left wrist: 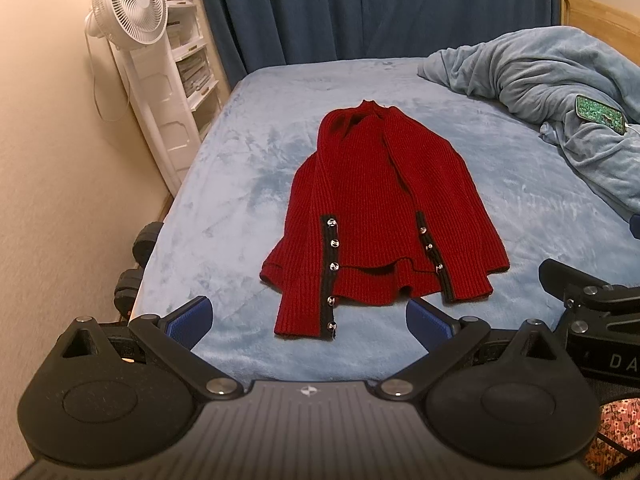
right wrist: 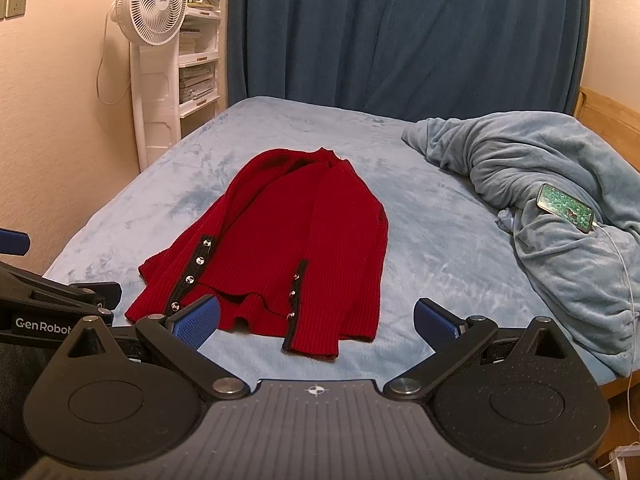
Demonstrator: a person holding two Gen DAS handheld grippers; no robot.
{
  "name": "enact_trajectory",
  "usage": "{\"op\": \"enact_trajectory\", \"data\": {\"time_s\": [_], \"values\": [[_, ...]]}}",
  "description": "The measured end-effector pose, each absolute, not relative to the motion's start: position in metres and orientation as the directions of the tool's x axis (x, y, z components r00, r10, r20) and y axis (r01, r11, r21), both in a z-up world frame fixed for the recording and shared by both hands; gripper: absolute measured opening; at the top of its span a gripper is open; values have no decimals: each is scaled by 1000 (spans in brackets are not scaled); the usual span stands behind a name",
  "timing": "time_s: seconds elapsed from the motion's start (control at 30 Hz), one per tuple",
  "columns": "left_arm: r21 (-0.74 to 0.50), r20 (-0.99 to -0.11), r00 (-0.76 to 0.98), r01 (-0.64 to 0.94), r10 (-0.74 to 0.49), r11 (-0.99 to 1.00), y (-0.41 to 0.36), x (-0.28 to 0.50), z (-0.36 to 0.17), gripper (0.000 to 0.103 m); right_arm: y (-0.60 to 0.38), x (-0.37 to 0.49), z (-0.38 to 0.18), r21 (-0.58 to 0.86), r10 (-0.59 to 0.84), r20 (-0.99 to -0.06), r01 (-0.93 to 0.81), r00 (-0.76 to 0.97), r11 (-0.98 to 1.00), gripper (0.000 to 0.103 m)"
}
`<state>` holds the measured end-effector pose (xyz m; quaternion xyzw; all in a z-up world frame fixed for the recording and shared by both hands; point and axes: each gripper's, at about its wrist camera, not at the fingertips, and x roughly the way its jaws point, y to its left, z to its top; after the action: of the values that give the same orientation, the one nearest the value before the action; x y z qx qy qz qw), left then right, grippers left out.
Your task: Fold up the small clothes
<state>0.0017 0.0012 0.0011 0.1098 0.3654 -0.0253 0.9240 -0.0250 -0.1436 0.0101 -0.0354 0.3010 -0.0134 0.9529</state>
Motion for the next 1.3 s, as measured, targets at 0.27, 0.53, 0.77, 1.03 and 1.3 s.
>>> {"op": "enact_trajectory", "data": {"time_s": [0.27,0.53,0.77,1.03,1.3], "values": [[183,-679,733,125,34,975,1,-1,-4,103,-144,-27,8,-75,-46,-570,3,821,997,102],[179,-685,728,131,28,975,1,-1,-3,103,-145,-27,7,-76,-46,-572,3,819,997,102],[171,-692,722,127,27,977,5,1,-2,103,-142,-26,7,-80,-46,-575,0,817,997,102],[169,-695,718,129,26,977,5,2,-3,103,-143,-26,8,-80,-47,-579,1,814,997,102],[163,-707,707,129,25,978,5,5,-5,103,-143,-24,4,-77,-45,-590,-1,806,997,102]]}}
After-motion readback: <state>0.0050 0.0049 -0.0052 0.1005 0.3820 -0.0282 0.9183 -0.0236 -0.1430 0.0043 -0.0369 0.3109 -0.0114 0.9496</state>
